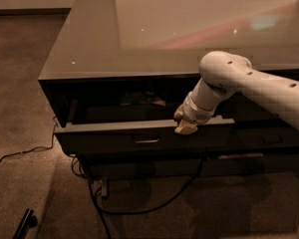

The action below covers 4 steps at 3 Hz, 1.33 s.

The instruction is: Open top drawer

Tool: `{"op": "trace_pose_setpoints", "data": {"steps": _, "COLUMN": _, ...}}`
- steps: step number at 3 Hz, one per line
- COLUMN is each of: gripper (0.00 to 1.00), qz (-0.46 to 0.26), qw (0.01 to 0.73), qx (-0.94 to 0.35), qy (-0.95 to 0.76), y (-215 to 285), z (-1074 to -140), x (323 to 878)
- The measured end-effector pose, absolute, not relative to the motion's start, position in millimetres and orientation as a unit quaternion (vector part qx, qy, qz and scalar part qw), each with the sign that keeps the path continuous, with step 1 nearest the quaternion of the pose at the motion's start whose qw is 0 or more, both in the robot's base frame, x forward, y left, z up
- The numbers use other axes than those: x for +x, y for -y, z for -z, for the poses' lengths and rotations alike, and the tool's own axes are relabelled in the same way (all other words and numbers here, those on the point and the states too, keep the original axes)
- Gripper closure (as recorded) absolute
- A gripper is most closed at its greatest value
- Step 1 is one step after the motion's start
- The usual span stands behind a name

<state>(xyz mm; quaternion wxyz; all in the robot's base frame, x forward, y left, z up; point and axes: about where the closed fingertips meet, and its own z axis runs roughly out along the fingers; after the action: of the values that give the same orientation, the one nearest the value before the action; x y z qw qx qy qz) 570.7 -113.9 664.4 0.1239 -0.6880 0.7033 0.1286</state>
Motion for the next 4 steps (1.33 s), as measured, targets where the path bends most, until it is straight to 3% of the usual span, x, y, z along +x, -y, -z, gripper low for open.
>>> {"op": "trace_pose_setpoints", "data": {"steps": 1, "gripper": 1.00, "qz": -0.129, "qw": 0.124, "qx": -0.688, "qy": -0.703, "y": 114.0, "z": -672.1, "x": 570.7}}
{"op": "trace_pose_setpoints", "data": {"steps": 2, "gripper": 0.82, "qz": -0.129, "qw": 0.124, "qx": -0.688, "qy": -0.703, "y": 114.5, "z": -674.6, "x": 570.4}}
{"op": "trace_pose_setpoints", "data": {"steps": 4, "gripper": 0.35, "qz": -0.129, "qw": 0.124, "qx": -0.688, "qy": -0.703, "y": 114.8, "z": -674.6, "x": 570.5}}
